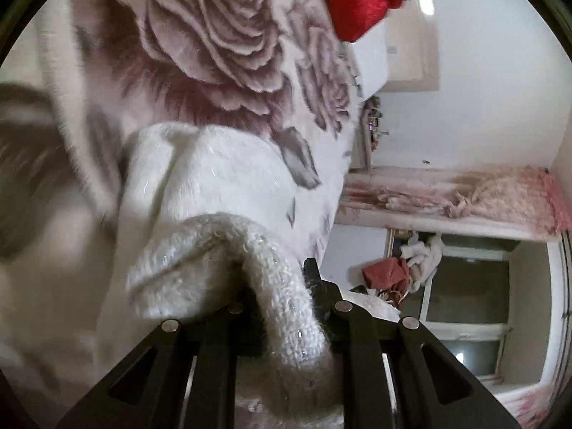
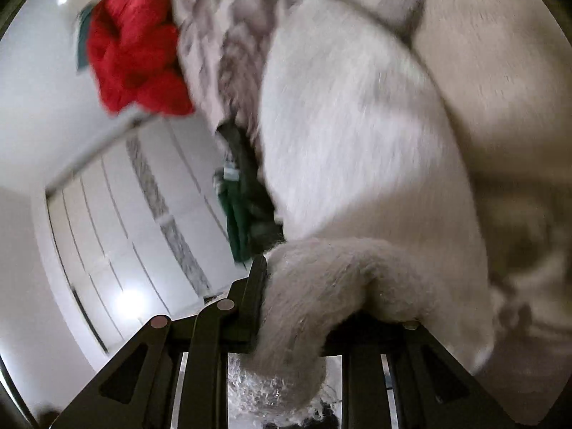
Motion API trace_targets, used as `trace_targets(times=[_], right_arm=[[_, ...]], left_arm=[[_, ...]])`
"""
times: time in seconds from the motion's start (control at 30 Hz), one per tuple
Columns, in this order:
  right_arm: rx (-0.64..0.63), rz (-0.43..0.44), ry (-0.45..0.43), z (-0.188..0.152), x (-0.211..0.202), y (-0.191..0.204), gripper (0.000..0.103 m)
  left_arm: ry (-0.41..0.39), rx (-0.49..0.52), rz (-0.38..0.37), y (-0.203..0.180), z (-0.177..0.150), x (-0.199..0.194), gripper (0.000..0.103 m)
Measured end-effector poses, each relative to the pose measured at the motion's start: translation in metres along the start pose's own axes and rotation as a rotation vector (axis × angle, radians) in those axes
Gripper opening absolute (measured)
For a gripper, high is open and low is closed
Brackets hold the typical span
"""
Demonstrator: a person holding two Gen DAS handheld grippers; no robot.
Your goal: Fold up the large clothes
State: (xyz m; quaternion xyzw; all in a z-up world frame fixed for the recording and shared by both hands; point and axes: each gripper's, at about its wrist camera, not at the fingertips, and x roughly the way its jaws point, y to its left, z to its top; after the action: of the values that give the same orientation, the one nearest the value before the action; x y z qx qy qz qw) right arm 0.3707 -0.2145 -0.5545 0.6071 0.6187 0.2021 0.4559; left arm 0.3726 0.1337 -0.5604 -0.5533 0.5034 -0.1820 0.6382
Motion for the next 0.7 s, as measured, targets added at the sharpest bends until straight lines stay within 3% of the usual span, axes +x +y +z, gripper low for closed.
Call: trace_targets(times=[0.17,0.23,0.33,0.47,0.5,0.53,0.57,0.6,0.63,0.7], right_arm=[[0.062,-0.033,-0.087,0.061,0.022,-0.030,0.020],[0.149,-0.019,-0.089,0.076,0.035,-0.041,0.020],[0.139,-0.023,-0.048,0.091,0.060,-0.016,0.022],[0.018,0.018,0.008,0.078,0.045,0.021,0.028],[0.005,0.034,0.017,0.075,0.045,0.029,0.030],[-0.014,0.050,0.021,0.071,0.041,0.033,0.034],[-0.024,0.055,0.015,0.067,0.039,0.036,0.037],[-0.039,0.061,0.004,0.063,0.037,0.039,0.047],[-0.057,0.075,-0.008,0.061,0.035,0.039,0.059],[-0.094,0.090,-0.030,0.068,0.032,0.043,0.076]], left_arm=[[0.043,-0.120,0.006,0.044,0.042,0.044,0.014],[0.047,-0.180,-0.002,0.052,0.051,0.048,0.014],[0.071,-0.236,-0.029,0.046,0.052,0.039,0.015],[0.074,-0.264,-0.070,0.021,0.045,0.015,0.017],[0.058,-0.266,-0.089,0.015,0.044,0.010,0.025],[0.045,-0.263,-0.108,0.010,0.044,0.009,0.048],[0.020,-0.263,-0.142,0.006,0.043,0.005,0.061],[-0.006,-0.265,-0.161,0.003,0.043,0.003,0.085],[-0.029,-0.261,-0.160,0.002,0.046,0.004,0.098],[-0.066,-0.240,-0.140,0.004,0.049,0.008,0.098]])
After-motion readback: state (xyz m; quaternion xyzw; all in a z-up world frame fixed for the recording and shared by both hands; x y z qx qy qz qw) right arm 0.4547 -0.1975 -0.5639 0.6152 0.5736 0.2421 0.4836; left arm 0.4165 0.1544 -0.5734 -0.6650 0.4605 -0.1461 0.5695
